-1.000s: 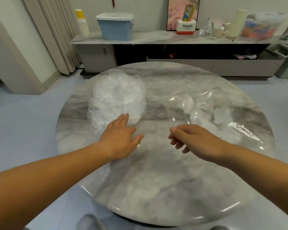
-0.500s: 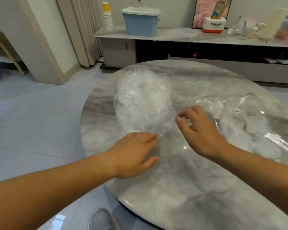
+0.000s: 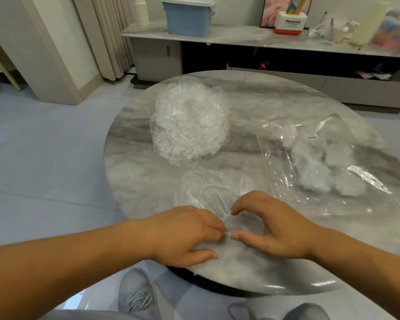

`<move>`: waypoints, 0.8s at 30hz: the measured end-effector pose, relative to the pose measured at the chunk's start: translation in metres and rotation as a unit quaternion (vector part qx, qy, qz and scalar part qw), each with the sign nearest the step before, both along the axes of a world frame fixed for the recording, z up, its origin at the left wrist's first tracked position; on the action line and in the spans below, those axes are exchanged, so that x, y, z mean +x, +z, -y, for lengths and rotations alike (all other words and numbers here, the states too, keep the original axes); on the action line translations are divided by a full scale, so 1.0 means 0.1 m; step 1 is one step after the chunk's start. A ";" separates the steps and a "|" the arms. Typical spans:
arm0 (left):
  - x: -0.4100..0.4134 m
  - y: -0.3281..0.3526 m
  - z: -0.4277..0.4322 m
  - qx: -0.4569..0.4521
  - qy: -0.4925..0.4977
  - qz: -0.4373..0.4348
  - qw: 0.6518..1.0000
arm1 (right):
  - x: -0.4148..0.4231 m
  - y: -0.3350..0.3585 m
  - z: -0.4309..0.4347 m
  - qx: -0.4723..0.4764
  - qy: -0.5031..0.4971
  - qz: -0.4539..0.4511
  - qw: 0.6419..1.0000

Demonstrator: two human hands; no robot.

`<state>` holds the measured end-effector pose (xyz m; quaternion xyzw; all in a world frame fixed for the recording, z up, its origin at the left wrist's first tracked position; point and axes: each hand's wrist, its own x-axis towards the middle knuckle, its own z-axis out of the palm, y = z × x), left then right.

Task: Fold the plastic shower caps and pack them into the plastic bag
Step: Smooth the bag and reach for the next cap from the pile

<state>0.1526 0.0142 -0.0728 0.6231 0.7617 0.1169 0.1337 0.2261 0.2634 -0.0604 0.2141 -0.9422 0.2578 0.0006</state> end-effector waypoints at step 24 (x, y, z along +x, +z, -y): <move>-0.28 -0.05 -0.12 0.079 0.392 0.279 0.873 | -0.10 -0.13 -0.01 -0.030 -0.099 0.153 0.983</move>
